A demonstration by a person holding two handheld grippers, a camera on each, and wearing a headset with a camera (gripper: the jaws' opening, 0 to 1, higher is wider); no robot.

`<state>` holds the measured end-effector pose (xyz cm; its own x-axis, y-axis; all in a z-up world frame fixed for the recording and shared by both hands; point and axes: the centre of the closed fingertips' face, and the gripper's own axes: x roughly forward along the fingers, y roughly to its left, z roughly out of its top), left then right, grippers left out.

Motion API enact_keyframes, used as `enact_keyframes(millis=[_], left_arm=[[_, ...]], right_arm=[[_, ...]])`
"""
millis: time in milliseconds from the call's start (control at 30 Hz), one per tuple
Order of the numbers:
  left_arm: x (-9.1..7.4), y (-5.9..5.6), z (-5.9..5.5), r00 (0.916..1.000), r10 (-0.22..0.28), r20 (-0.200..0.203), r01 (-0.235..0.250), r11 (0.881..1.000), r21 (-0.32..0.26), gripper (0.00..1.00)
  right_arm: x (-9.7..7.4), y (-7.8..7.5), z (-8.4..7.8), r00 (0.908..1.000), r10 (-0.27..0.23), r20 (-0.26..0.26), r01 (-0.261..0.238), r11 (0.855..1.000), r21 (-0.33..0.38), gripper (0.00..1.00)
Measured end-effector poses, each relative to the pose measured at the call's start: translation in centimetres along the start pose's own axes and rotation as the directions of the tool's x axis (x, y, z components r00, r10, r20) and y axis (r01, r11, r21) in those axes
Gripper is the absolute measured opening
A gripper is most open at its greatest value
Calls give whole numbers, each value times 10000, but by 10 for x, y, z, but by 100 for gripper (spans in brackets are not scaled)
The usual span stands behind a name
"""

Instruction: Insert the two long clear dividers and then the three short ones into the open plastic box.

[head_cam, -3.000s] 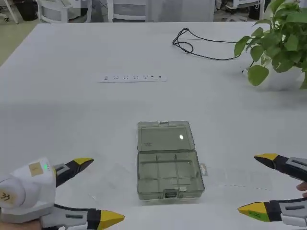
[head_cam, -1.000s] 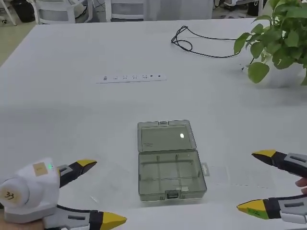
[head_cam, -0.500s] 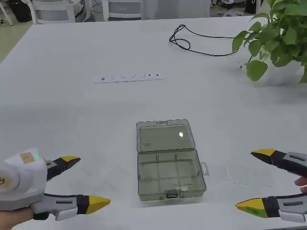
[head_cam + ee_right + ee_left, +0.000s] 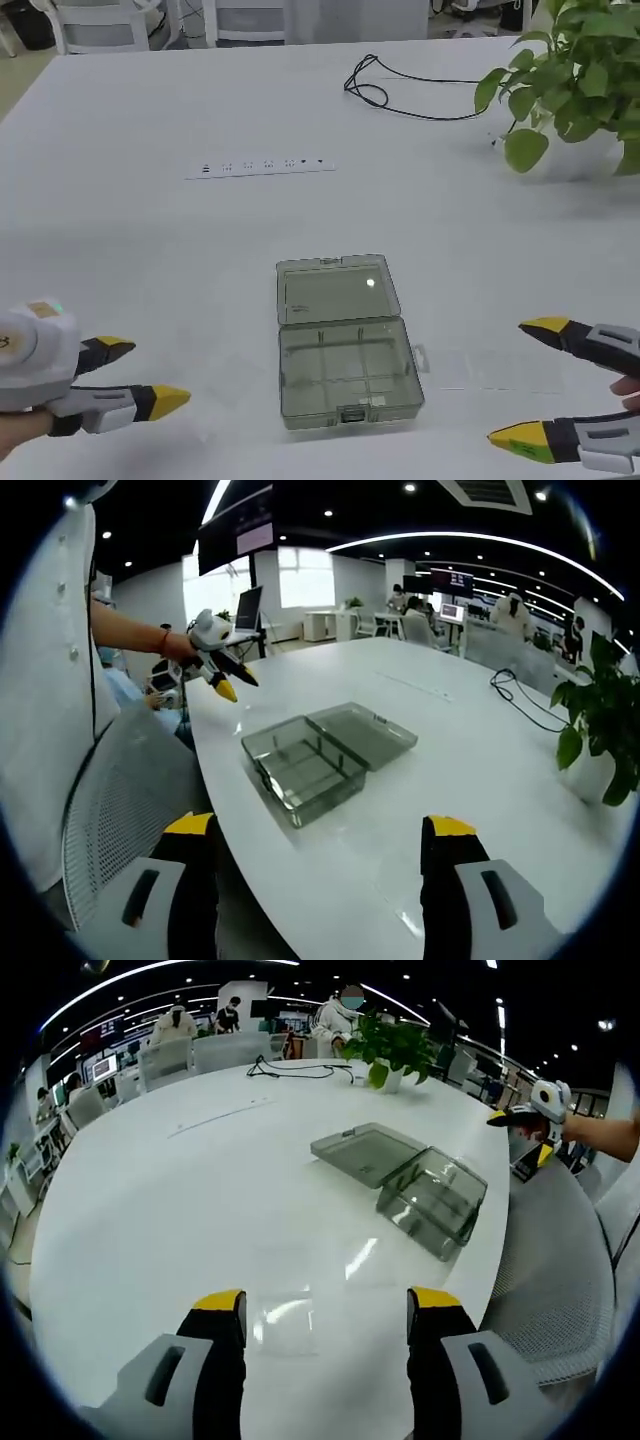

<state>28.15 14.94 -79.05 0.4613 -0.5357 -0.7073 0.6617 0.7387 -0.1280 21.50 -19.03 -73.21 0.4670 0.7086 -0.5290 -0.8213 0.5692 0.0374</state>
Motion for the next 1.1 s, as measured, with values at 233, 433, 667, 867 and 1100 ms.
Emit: enact_keyframes(millis=[233, 433, 667, 867, 1100], left_arm=[[11, 10, -10, 9976, 198, -659, -203, 9998, -63, 58], [18, 16, -19, 9918, 324, -1233, -334, 9994, -59, 52], [26, 23, -29, 9781, 573, -2002, -598, 9982, -63, 48], [31, 26, -34, 9682, 693, -2406, -715, 9974, -6, 45], [33, 27, -37, 9531, 1002, -2854, -974, 9950, 238, 42]], right_arm=[[0, -2, 0, 10000, -54, 46, 53, 10000, 71, 84], [1, 0, 0, 10000, -62, 41, 61, 9999, 144, 83], [1, -5, -2, 9999, -108, 102, 106, 9997, 215, 83], [2, -5, -2, 9998, -91, 164, 88, 9997, 237, 83], [3, -6, -2, 9997, -99, 233, 93, 9996, 281, 83]])
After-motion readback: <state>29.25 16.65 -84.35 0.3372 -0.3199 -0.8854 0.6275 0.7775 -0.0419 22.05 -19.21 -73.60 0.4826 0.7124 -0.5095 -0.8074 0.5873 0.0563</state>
